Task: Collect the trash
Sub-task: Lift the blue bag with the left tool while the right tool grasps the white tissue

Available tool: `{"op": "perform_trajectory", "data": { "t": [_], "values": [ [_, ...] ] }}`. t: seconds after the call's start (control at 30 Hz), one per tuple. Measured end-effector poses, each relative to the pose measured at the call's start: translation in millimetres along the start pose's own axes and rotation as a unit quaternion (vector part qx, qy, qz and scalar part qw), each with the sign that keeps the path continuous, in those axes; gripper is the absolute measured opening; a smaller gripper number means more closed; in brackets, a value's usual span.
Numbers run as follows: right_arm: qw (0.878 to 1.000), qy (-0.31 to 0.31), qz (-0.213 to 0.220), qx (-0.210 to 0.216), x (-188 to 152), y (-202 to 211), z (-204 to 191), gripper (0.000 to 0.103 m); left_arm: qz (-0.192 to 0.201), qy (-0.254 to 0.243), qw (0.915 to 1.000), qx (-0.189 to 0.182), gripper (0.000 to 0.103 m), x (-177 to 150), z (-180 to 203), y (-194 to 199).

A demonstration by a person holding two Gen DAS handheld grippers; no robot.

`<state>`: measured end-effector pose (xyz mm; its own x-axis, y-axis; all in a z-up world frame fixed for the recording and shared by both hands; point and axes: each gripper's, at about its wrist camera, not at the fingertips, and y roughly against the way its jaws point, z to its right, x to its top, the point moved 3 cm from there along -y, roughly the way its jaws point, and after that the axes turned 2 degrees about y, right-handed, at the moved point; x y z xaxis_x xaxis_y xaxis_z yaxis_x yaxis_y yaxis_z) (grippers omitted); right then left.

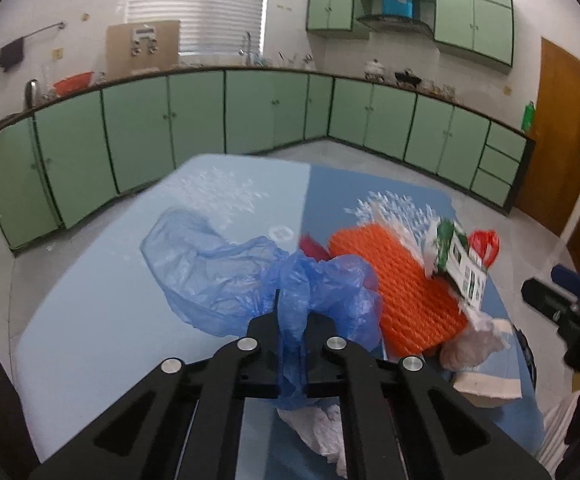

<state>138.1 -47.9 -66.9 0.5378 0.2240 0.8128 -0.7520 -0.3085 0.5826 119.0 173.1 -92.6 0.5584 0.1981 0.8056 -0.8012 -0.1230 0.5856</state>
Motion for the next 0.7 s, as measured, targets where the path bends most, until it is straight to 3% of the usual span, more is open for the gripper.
{"op": "perform_trajectory", "data": {
  "t": [0.2,0.7],
  "values": [
    [1.000,0.003,0.013,0.015,2.4,7.3,-16.0,0.078,0.021,-0.003,0.9995,0.022,0.005,2.6,-12.7,25.3],
    [0.997,0.041,0.011,0.065,-28.1,21.6,-83.6,0.076,-0.034,0.005,0.9987,0.036,0.005,-57.0,-44.9,46.3]
  ]
}}
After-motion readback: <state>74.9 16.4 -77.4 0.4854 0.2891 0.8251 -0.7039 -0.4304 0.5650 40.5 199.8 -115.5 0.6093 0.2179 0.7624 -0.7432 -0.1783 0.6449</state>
